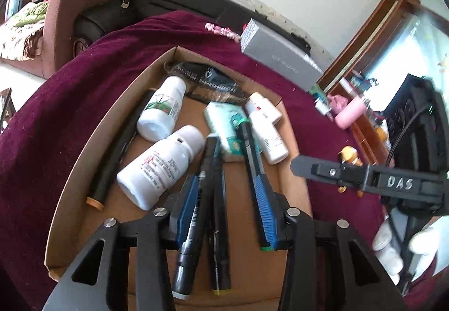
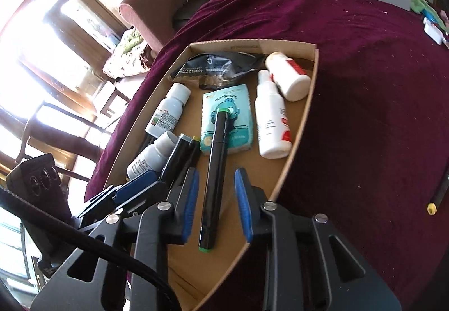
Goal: Organize objects
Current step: 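Open both tools to release the markers into the box, then move both tools back over the cracker bag and last marker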
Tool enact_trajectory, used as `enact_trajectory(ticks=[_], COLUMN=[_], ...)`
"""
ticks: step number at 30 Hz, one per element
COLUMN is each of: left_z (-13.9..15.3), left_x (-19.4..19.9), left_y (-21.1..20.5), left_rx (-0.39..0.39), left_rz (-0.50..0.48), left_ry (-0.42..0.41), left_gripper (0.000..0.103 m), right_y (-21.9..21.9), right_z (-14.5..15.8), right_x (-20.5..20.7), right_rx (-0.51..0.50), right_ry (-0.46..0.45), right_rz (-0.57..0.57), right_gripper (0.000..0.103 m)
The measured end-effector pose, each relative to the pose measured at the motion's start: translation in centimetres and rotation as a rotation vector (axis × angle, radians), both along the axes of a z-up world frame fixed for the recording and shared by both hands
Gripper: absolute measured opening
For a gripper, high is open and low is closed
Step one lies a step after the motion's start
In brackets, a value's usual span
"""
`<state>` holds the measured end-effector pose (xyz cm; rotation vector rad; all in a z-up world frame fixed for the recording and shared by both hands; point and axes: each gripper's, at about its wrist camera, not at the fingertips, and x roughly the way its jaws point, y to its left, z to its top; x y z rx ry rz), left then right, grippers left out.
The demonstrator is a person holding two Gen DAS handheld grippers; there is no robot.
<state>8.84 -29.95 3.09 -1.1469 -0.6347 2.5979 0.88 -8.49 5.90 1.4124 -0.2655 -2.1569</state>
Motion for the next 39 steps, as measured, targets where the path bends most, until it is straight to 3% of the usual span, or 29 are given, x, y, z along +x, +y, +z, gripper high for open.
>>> enact_trajectory(ticks=[5,11,15,23,30,35,39], left_z=[1.0,1.7,1.9,2.4,2.9,3.2,3.6], left_x=[0.3,0.3,0.3,0.4,0.5,0.2,-0.1], left_y=[1.0,2.9,4.4,6.5,9.6,11.9,14.5], left_rx=[0.025,-0.011,-0.041,-0.091,-0.123,-0.135,-0.177], left_rz=[-0.048,-0.074,-0.091,-0.091,-0.152,-0.184,-0.223], left_ry=[0.034,0.032,0.025,0.010,-0.004,-0.011,-0.013], left_gripper=[0.037,0.037,0.045,0.055,0.056,0.056,0.056], right_y=[1.6,4.2,6.4,10.5,14.4,17.1,18.8], right_z=[0.1,0.2,0.2,-0.7,-1.0,-0.6,0.1], right_x=[0.5,1.1,1.5,2.0,2.9,3.8,4.7], right_rx=[-0.056,-0.145,-0.172,-0.211,-0.250,-0.235,-0.145], right_ry=[-0.003,0.006,0.017,0.008,0.028,0.066,0.131], right_rz=[-0.034,-0.073,-0.115,-0.183,-0.257,-0.316,-0.361], right_gripper=[0.030,0.030,0.042,0.045,0.051,0.052,0.053])
